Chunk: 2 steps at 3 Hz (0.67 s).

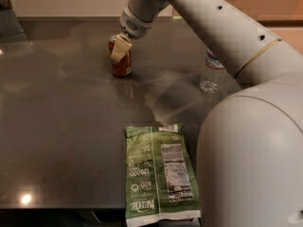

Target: Move coke can near green jalapeno chip bag

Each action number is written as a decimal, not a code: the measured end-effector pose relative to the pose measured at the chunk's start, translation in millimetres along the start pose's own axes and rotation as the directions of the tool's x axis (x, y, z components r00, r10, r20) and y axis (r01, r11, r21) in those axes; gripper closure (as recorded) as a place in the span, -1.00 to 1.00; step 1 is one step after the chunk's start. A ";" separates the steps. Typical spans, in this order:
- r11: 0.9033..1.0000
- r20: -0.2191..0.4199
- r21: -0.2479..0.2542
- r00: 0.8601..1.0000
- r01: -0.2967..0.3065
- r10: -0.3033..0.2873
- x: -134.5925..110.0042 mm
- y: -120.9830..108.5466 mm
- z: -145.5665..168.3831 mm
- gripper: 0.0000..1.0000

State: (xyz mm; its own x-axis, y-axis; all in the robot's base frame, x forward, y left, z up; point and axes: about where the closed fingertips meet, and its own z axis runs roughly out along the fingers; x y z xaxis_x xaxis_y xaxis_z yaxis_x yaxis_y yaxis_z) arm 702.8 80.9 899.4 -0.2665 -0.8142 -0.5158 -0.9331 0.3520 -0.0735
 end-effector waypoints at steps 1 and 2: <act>0.999 0.007 -0.028 1.000 0.025 -0.024 11.8 6.0 -17.4 0.73; 0.996 0.004 -0.048 0.997 0.072 -0.072 25.3 20.8 -37.5 1.00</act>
Offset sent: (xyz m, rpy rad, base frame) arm -0.0680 -0.0553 0.0335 -0.0192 -0.0070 0.1504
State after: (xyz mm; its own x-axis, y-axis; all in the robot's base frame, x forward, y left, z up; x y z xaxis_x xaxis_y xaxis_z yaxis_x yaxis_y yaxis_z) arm 667.7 50.3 916.9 -0.1974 -0.8355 -0.5128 -0.9604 0.2698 -0.0698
